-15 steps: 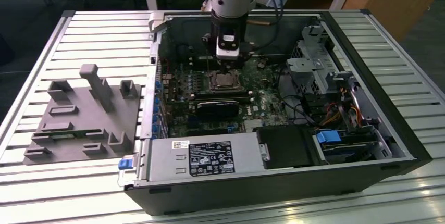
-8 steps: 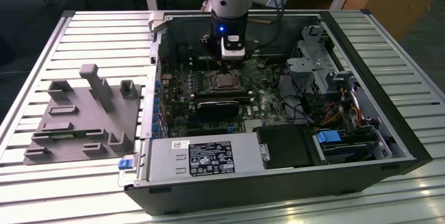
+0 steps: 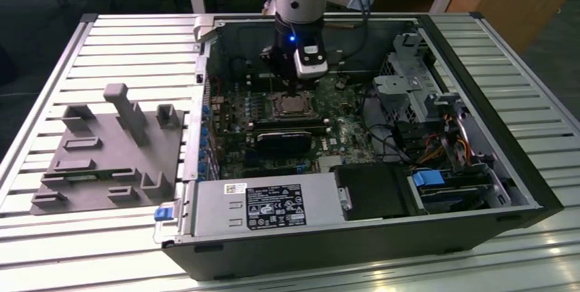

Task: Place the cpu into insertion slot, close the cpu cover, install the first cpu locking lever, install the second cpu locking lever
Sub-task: 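Close the cpu cover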

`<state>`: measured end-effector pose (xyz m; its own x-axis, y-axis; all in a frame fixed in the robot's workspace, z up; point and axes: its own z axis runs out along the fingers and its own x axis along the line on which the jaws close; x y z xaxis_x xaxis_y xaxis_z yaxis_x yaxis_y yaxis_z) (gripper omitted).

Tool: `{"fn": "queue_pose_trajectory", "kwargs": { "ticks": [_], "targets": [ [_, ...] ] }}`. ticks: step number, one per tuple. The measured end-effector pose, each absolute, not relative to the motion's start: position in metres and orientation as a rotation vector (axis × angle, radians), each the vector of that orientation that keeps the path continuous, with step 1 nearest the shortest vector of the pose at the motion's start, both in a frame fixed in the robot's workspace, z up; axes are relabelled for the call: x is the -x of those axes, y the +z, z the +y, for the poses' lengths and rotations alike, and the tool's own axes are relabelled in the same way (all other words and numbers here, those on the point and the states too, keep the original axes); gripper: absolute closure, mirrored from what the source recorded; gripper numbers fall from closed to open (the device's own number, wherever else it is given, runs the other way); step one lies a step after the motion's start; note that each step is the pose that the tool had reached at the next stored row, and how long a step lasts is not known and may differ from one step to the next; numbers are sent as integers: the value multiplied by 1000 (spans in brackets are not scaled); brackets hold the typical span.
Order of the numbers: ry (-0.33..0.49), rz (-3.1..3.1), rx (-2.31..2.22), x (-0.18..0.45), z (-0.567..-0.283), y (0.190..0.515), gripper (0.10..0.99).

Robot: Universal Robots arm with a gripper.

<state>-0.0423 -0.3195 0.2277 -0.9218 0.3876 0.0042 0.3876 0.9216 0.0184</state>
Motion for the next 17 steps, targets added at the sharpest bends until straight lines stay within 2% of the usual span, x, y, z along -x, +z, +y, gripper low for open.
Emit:
{"fn": "queue_pose_trajectory", "kwargs": {
  "ticks": [9, 17],
  "targets": [
    [-34, -3117, 375, 42, -319, 228, 984],
    [-55, -3120, 350, 42, -319, 233, 984]
  ]
}}
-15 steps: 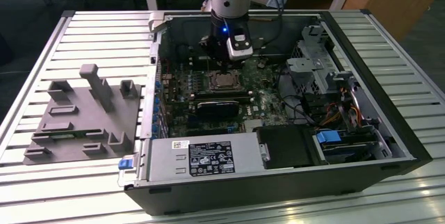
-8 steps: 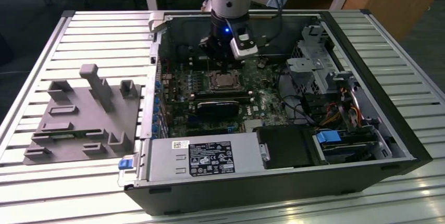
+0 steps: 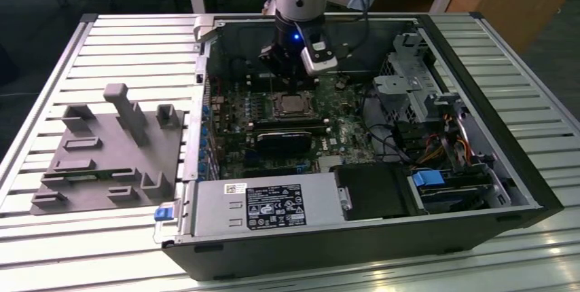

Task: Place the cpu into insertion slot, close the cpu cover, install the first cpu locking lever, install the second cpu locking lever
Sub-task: 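Close the cpu cover, then install the first cpu locking lever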

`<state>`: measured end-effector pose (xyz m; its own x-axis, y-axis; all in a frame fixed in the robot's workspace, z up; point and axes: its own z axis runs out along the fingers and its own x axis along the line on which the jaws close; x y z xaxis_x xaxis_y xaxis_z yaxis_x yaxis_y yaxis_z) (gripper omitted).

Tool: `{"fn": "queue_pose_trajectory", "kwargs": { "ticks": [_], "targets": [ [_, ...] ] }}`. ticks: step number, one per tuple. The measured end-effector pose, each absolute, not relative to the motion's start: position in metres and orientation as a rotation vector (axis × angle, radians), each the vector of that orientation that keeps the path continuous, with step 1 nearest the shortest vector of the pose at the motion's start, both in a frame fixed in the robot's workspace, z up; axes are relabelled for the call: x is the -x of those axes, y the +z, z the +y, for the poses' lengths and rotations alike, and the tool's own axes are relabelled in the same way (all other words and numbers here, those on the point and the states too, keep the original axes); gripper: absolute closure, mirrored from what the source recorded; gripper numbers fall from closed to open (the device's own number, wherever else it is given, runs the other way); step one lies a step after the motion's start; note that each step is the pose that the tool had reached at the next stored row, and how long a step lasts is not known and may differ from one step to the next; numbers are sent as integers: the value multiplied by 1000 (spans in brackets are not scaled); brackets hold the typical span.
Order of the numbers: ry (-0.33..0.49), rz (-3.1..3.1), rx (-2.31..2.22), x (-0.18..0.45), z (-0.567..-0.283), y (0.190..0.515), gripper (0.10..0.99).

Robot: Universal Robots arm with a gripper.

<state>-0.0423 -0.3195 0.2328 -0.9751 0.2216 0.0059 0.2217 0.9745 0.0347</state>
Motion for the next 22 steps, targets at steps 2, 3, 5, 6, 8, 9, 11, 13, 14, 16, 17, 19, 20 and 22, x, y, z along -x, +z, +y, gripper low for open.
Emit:
{"fn": "queue_pose_trajectory", "kwargs": {
  "ticks": [2, 3, 5, 6, 8, 9, 11, 13, 14, 16, 17, 19, 20, 22],
  "targets": [
    [-55, -3121, 350, 42, -319, 235, 984],
    [-56, -3123, 351, 42, -319, 237, 984],
    [-56, -3125, 351, 42, -319, 239, 984],
    [-57, -3127, 351, 42, -319, 241, 984],
    [-57, -3129, 351, 42, -319, 243, 984],
    [-57, -3130, 351, 42, -319, 244, 984],
    [-58, -3130, 351, 42, -319, 244, 984],
    [-57, -3130, 351, 42, -319, 244, 984],
    [-57, -3130, 351, 42, -319, 244, 984],
    [-57, -3130, 351, 42, -319, 244, 984],
    [-57, -3130, 351, 42, -319, 244, 984],
    [-57, -3130, 351, 42, -319, 244, 984],
    [-57, -3130, 351, 42, -319, 244, 984],
    [-57, -3130, 351, 42, -319, 244, 984]
  ]
}}
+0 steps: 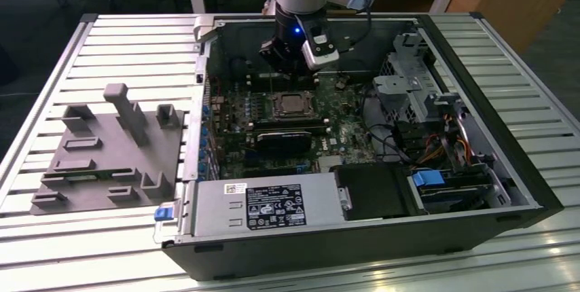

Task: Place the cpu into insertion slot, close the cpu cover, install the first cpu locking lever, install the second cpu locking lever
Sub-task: 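Install the first cpu locking lever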

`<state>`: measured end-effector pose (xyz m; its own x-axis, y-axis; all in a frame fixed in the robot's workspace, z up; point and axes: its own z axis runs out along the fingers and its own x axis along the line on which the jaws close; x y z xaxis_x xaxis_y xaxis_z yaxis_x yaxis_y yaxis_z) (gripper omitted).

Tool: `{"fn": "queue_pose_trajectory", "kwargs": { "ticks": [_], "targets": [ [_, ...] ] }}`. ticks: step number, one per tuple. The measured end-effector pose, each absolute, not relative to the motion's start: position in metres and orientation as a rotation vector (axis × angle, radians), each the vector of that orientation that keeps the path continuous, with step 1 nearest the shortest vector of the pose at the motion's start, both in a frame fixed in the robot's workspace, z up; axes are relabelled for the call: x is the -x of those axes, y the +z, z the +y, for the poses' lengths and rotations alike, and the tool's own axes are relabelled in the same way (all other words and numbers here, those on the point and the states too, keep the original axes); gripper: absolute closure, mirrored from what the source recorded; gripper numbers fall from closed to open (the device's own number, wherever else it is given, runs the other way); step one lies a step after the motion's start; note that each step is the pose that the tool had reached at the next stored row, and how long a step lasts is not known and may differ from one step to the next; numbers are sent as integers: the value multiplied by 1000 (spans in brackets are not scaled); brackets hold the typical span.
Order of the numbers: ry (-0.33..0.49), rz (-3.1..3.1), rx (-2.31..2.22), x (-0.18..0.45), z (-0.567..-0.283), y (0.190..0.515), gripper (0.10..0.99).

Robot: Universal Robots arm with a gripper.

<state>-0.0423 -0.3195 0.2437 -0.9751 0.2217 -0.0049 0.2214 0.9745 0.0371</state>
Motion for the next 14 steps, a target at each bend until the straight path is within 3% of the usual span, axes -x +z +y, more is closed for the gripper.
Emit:
{"fn": "queue_pose_trajectory", "kwargs": {
  "ticks": [14],
  "targets": [
    [58, 3108, -349, 66, -319, 244, 984]
  ]
}}
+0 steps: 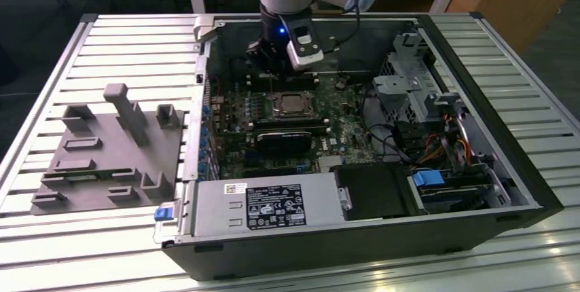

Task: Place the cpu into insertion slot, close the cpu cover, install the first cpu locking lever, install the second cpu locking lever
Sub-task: 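Install the first cpu locking lever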

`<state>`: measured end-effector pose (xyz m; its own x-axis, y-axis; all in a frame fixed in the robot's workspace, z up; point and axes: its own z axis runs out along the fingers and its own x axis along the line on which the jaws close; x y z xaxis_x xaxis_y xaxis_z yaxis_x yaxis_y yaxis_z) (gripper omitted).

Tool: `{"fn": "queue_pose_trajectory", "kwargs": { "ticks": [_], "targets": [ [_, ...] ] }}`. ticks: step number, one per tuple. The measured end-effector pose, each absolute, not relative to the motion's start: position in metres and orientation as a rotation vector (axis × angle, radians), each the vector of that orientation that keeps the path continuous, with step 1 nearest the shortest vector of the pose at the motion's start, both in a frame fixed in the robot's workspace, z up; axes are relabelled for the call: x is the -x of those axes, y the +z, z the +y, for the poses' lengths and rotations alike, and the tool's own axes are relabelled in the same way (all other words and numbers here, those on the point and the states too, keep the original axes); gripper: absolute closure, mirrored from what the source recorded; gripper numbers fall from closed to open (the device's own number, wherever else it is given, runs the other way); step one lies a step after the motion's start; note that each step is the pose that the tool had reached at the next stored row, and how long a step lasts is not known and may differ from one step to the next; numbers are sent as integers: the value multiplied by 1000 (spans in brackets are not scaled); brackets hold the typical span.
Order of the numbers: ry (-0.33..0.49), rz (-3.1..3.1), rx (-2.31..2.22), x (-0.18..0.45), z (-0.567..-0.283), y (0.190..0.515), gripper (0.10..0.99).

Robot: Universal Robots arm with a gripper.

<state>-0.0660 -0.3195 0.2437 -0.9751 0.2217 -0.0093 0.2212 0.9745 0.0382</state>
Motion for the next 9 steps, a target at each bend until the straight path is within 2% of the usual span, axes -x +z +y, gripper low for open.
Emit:
{"fn": "queue_pose_trajectory", "kwargs": {
  "ticks": [9],
  "targets": [
    [59, 3099, -347, 88, -319, 244, 984]
  ]
}}
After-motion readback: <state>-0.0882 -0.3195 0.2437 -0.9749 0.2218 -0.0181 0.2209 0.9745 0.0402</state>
